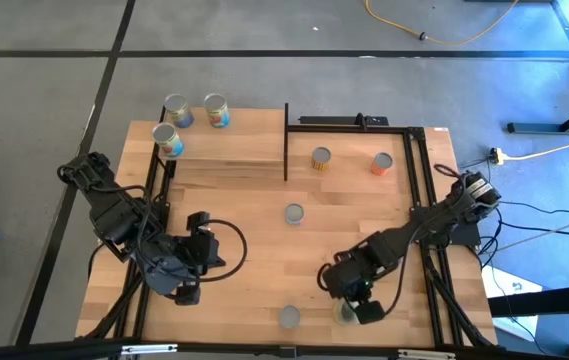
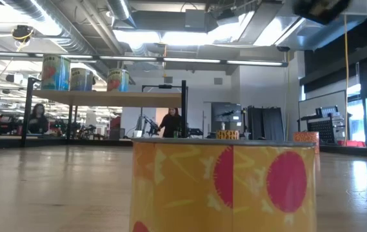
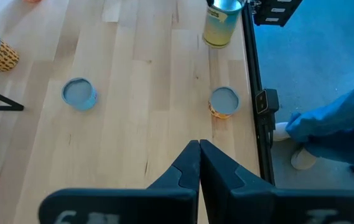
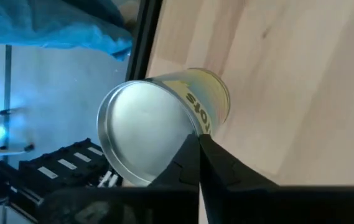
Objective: Pick and place cans onto a shelf
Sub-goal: Put the blue canned carrots on the shelf aligned with the other blue canned tomatoes
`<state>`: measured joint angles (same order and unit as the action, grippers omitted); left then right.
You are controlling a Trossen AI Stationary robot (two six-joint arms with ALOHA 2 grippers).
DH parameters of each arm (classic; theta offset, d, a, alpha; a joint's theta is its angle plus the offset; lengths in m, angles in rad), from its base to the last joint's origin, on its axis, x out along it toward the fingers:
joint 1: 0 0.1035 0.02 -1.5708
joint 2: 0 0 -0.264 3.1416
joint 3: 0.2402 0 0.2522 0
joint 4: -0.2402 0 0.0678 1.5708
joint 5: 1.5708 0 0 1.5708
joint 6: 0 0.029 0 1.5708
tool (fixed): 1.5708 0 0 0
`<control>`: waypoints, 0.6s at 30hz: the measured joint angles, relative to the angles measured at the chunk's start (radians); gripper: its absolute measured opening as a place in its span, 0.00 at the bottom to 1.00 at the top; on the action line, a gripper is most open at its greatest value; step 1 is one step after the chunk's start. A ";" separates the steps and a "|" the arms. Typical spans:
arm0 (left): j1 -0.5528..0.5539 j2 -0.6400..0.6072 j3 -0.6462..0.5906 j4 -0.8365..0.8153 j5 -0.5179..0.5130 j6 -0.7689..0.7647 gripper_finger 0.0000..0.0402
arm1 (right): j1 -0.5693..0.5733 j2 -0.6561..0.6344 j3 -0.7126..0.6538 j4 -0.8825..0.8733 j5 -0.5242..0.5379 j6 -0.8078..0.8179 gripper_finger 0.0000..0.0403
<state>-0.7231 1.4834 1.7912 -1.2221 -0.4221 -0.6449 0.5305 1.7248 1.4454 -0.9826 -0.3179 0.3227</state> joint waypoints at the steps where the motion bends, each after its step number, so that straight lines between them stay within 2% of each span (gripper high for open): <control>1: 0.000 0.000 0.000 0.000 0.002 0.000 0.00 | -0.013 -0.001 0.019 -0.019 0.001 -0.016 0.00; 8: 0.000 0.000 0.000 -0.011 0.001 0.000 0.00 | -0.137 -0.002 0.149 -0.091 0.048 -0.070 0.00; 18: 0.000 0.000 0.000 -0.026 0.001 0.000 0.00 | -0.355 0.000 0.287 -0.084 0.092 -0.088 0.00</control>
<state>-0.7231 1.4834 1.7912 -1.2484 -0.4206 -0.6446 0.1751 1.7248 1.7326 -1.0668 -0.2260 0.2350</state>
